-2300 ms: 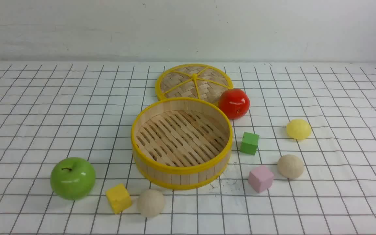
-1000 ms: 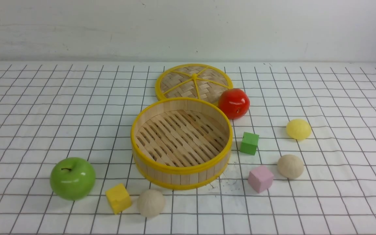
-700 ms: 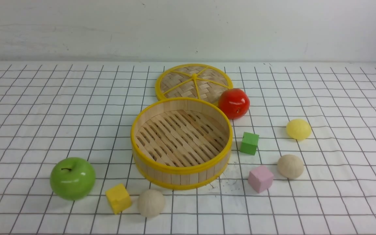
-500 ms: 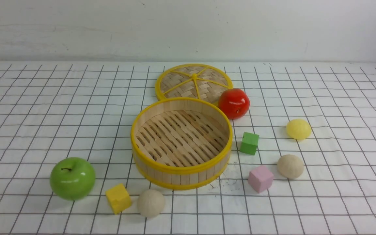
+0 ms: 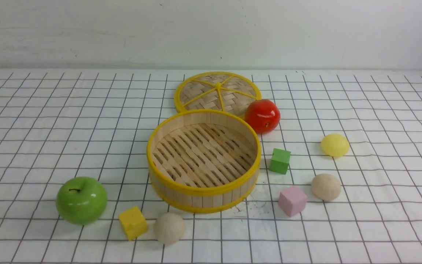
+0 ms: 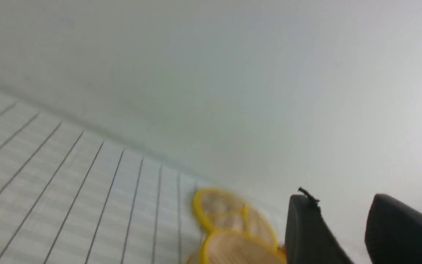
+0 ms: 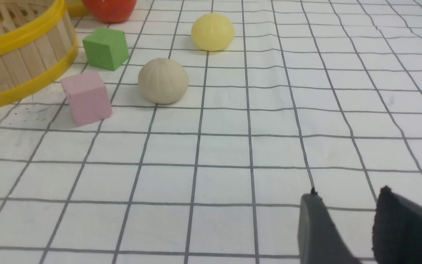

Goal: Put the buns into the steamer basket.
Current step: Use the left arm to grab a steamed stuffed bun

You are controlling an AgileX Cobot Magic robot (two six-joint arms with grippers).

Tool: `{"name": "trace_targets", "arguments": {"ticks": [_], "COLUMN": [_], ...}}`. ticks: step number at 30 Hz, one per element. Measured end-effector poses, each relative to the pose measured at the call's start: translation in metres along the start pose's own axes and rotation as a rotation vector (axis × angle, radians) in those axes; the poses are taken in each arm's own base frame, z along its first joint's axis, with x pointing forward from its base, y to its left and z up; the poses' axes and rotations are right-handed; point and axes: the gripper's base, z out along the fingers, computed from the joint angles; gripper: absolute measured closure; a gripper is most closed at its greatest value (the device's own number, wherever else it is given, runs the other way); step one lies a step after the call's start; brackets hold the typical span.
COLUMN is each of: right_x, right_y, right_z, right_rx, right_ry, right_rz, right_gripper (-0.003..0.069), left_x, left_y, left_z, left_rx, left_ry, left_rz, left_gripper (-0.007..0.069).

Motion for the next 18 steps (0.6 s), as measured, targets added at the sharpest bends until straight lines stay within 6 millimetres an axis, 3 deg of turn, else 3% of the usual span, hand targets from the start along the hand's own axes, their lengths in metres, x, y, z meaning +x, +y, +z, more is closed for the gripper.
{"name": "trace_targets", "arguments": {"ticks": [1, 3, 9, 14, 18], "right_x": [0.0, 0.0, 0.0, 0.0, 0.0], "right_y": [0.0, 0.0, 0.0, 0.0, 0.0], "right_z": [0.0, 0.0, 0.0, 0.0, 0.0], "right_rx": [0.0, 0.0, 0.0, 0.0, 0.0], "right_ry": [0.0, 0.0, 0.0, 0.0, 0.0], "right_rz": [0.0, 0.0, 0.0, 0.0, 0.0], "right_gripper": [0.042, 0.042, 0.042, 0.042, 0.042], "left_x": [0.001, 0.012, 0.029, 0.04, 0.039], "left_y": [0.001, 0.008, 0.019, 0.019, 0.007], "left_z": [0.002, 0.019, 0.049, 0.079, 0.103], "left_rx": [-0.011, -0.129, -0.252, -0.262, -0.174], "left_ry": [0.019, 0.218, 0.435, 0.574, 0.705], "left_rz": [0.0, 0.015, -0.003, -0.055, -0.022], "left_gripper": [0.0386, 0.0386, 0.0386, 0.0386, 0.0386]}}
